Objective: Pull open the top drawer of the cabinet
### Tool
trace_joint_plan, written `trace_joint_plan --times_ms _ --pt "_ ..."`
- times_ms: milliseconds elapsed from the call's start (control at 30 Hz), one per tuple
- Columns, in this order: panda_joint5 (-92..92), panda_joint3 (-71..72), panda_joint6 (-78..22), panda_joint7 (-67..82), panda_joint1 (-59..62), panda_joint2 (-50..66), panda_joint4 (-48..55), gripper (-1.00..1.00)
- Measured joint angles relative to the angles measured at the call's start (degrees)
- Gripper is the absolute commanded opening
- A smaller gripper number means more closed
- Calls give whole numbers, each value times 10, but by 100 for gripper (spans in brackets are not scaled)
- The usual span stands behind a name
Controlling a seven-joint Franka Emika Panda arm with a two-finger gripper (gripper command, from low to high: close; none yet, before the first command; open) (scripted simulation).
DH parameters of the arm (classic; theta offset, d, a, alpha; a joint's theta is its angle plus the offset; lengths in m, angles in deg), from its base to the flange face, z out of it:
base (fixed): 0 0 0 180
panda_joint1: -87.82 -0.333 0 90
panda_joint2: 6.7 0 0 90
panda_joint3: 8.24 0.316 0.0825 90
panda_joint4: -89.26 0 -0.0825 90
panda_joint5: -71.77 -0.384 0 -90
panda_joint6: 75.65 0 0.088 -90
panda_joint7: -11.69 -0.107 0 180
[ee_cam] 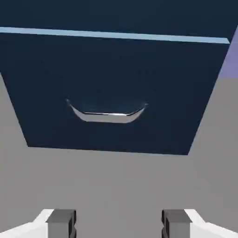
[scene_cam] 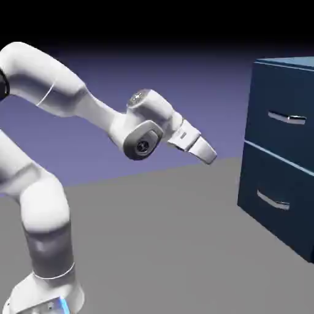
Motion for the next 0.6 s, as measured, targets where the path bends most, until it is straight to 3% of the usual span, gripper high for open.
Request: trace_joint_plan --times_ms 600 --pt "-356 -187 -42 449 -163 168 120 0"
